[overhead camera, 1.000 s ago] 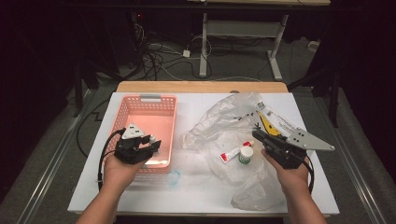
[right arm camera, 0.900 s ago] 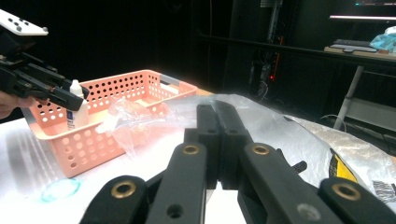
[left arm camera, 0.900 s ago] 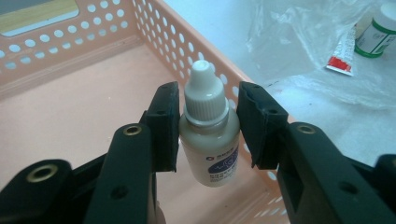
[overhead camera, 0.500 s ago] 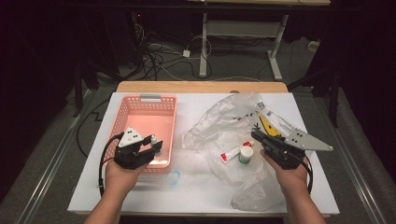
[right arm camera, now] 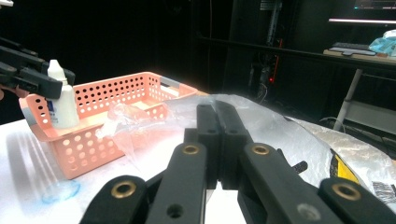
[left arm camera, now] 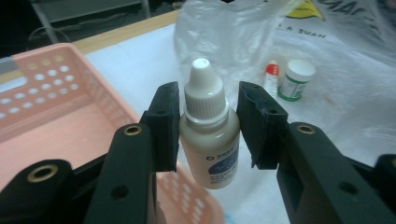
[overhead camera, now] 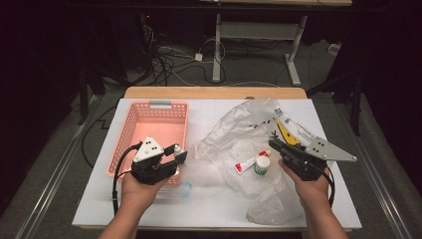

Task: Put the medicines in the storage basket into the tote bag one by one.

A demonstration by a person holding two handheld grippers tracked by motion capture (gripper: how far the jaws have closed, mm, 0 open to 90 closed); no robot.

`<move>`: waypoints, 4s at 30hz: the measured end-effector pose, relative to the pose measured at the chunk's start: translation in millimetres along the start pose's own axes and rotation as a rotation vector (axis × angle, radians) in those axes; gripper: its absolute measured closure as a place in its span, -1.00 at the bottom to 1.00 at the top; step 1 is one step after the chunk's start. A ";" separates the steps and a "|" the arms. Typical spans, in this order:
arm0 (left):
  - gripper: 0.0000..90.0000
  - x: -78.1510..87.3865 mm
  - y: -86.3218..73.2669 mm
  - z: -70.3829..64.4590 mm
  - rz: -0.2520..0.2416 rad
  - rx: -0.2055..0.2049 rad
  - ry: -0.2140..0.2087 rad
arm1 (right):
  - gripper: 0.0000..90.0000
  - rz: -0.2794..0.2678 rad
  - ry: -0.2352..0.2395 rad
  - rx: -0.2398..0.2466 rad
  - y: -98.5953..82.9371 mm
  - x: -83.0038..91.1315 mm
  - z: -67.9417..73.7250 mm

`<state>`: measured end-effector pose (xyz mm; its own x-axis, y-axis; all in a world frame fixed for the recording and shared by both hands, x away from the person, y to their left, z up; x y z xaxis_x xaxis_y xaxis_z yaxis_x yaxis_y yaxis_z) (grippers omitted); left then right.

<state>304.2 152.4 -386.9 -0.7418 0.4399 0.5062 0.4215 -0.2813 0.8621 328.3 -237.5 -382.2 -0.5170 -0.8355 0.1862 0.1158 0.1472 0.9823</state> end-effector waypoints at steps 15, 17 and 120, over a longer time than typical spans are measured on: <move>0.31 -19.7 -3.0 -36.0 0.033 -0.049 -0.068 | 1.00 0.002 0.001 -0.001 -0.3 -0.2 0.1; 0.31 -23.4 -3.0 -39.8 0.041 -0.058 -0.075 | 1.00 0.002 0.002 0.000 -0.4 -0.3 0.0; -0.23 -130.0 -11.9 -102.3 0.083 -0.055 -0.174 | 1.00 0.010 0.012 -0.009 -5.1 -5.2 -3.4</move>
<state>342.3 11.3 -465.3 -0.6027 0.5524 0.5758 0.4449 -0.3664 0.8172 333.3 -235.7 -388.3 -0.5059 -0.8401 0.1957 0.1289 0.1507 0.9801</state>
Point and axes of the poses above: each handheld gripper's, and its own axes: x roughly backward along the jaws, y roughly out of its top, z roughly to its left, the point moved 1 cm from there along -x, roughly forward along the jaws, and after that the axes turned 13 degrees about y, right-handed, at the moved point
